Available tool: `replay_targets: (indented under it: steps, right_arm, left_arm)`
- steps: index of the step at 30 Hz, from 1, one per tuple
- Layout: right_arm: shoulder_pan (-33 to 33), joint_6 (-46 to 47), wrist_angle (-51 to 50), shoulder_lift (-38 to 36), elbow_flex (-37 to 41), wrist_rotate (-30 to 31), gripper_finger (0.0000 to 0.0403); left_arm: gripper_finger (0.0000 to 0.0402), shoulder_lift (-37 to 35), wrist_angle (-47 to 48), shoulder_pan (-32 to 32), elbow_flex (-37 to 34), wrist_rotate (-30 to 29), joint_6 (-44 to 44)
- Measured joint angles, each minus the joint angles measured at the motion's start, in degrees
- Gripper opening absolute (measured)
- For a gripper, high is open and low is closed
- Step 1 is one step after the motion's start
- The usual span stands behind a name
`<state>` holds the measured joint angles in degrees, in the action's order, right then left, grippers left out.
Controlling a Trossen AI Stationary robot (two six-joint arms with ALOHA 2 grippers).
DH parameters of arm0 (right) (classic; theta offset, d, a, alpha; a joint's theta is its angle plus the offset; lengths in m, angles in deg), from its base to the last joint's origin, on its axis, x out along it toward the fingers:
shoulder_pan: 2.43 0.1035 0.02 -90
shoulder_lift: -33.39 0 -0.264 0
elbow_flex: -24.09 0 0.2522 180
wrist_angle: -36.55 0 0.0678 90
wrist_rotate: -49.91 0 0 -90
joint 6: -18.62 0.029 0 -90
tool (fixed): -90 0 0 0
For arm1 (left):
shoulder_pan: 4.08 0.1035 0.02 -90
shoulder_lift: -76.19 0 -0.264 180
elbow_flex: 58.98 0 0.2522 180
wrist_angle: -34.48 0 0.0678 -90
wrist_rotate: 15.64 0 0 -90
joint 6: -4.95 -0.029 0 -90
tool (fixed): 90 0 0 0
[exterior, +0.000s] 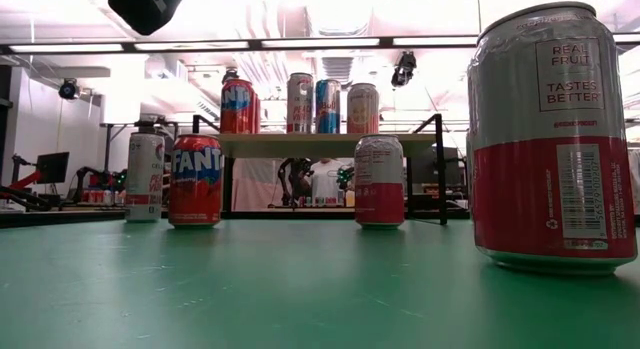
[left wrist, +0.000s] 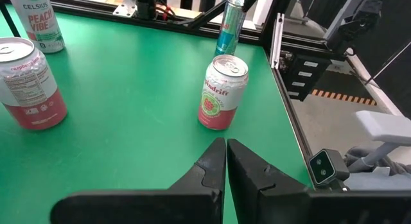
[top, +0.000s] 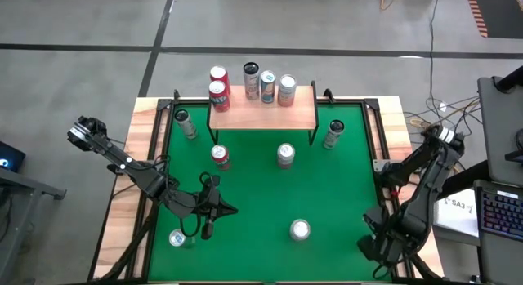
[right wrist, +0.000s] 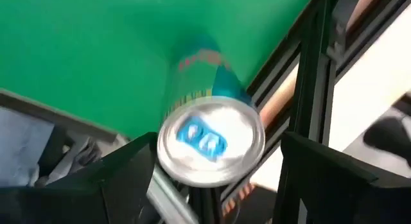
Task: Place canned beverage on shelf
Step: Put the right blue soda can on the shelf aligned with other blue soda cans
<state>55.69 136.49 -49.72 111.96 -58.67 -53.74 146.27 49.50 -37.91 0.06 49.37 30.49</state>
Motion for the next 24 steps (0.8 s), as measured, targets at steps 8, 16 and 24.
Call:
replay_targets:
  steps: [8, 16, 24]
  right_arm:
    - [0.0, 0.0, 3.2, 1.2, 4.7, 2.2, 0.0314]
    - [0.0, 0.4, 6.4, 2.2, 7.9, 2.1, 0.0225]
    - [-0.1, 0.7, -2.3, 2.3, 3.0, 13.5, 0.0224]
  left_arm:
    - [0.0000, 0.0, -0.4, 0.0, 0.0, 0.0, 0.0]
    - [0.0000, 0.0, -1.5, 0.0, 0.0, -0.1, 0.0]
    - [0.0000, 0.0, -1.7, 0.0, 0.0, -0.1, 0.0]
